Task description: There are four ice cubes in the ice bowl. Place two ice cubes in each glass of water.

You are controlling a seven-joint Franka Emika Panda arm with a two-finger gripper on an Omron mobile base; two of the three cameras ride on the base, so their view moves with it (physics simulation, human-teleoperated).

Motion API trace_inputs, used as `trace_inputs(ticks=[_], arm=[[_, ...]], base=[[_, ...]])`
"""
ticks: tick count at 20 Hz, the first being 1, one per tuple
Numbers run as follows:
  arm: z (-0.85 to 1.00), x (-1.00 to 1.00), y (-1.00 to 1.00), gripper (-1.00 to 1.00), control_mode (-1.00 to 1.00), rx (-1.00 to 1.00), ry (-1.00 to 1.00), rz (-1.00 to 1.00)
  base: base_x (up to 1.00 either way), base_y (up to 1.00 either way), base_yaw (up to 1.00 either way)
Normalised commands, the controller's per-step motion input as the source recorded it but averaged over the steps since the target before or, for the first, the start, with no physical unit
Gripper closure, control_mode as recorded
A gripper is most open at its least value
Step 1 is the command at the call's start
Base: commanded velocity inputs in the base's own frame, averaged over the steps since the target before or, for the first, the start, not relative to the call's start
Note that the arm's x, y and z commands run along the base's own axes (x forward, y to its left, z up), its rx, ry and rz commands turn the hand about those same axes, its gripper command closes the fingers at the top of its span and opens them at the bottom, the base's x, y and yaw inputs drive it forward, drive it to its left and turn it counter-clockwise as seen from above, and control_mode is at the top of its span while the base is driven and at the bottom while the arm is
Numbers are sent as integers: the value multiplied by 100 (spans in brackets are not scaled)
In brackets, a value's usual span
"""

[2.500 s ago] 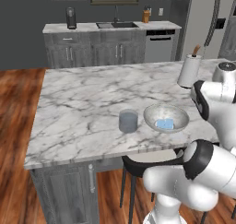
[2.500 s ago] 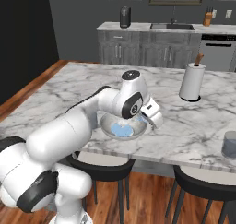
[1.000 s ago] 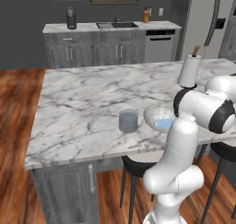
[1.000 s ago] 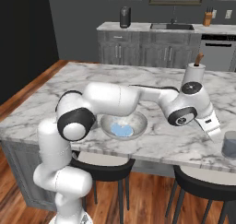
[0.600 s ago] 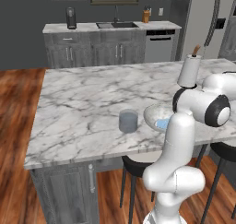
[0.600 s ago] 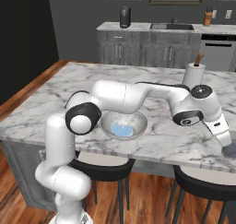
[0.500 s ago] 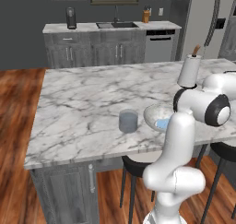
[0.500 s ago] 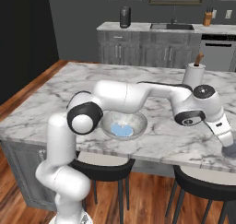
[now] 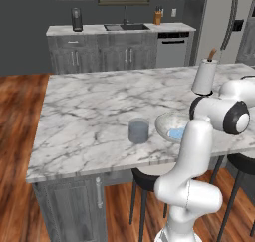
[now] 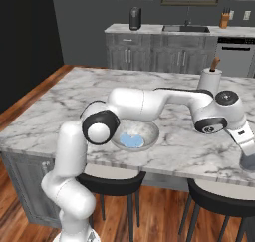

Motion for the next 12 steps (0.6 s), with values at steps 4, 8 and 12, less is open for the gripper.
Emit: trace_inputs(ticks=[4,8,12], arm=[[-24,21,-17,100,-100,0,0,0],[-4,22,-27,100,-100,0,0,0],[-5,26,-27,100,-100,0,1,0]], base=[[0,0,0],[0,0,0],[0,0,0]])
